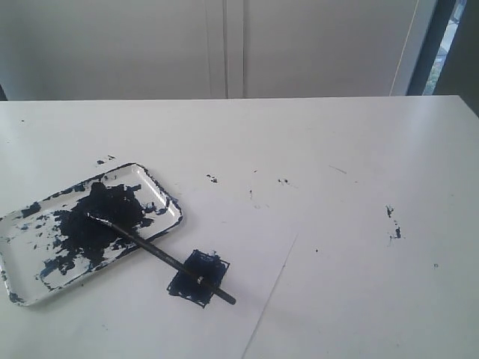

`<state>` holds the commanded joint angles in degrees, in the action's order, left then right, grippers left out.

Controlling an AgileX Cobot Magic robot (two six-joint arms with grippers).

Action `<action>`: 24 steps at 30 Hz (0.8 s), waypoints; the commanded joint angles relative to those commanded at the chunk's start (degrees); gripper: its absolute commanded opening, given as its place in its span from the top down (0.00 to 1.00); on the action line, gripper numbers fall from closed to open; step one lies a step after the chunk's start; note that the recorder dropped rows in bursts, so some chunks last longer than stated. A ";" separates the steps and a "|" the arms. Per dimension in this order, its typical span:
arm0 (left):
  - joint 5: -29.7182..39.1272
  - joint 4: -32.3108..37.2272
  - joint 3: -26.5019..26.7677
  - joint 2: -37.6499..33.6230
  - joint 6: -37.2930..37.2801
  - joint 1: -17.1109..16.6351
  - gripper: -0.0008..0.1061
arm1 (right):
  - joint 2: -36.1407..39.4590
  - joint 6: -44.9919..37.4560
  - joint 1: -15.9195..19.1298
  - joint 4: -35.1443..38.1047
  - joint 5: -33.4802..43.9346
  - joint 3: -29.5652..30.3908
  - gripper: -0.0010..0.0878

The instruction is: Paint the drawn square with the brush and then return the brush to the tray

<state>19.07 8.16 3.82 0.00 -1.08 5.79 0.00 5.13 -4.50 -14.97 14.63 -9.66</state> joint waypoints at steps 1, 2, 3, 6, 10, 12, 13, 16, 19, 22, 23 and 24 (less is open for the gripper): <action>0.12 0.00 0.00 0.00 0.00 0.00 0.99 | 0.00 0.00 0.00 0.00 1.06 0.23 0.99; 0.23 0.00 0.00 0.00 0.00 0.00 0.99 | 0.00 0.00 0.00 0.00 2.26 0.23 0.99; 0.23 0.00 0.00 0.00 0.00 0.00 0.99 | 0.00 0.00 0.00 0.00 3.35 0.23 0.99; 0.23 0.00 0.00 0.00 0.00 0.00 0.99 | 0.00 0.00 0.00 0.00 5.00 0.49 0.99; 0.22 0.00 -0.09 0.00 0.00 0.00 0.99 | 0.00 0.00 0.00 0.10 5.00 1.79 0.99; 0.22 -0.40 -0.09 0.00 0.00 0.12 0.99 | 0.00 0.00 0.00 0.10 5.02 2.37 0.99; 0.22 -0.69 -0.09 0.00 0.00 0.12 0.99 | 0.00 0.00 0.00 0.10 5.14 2.39 0.99; 0.22 -0.79 -0.09 0.00 0.00 0.12 0.99 | 0.00 0.00 0.00 0.10 5.41 2.39 0.99; -0.11 -3.93 -0.35 0.00 0.00 0.12 0.99 | 0.00 0.00 0.00 3.27 5.55 2.39 0.99; -2.85 -9.40 -2.19 0.00 0.00 0.12 0.99 | 0.00 0.00 0.00 14.40 5.00 3.60 0.99; -3.92 -9.65 -3.41 0.00 0.00 0.12 0.99 | 0.00 0.00 0.00 16.51 4.32 4.52 0.99; -4.55 -9.55 -3.82 0.00 0.00 0.12 0.99 | 0.00 0.03 0.00 16.41 3.39 5.66 0.99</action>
<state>14.52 -1.39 0.00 0.00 -1.08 5.92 0.00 5.17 -4.50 1.44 18.02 -4.00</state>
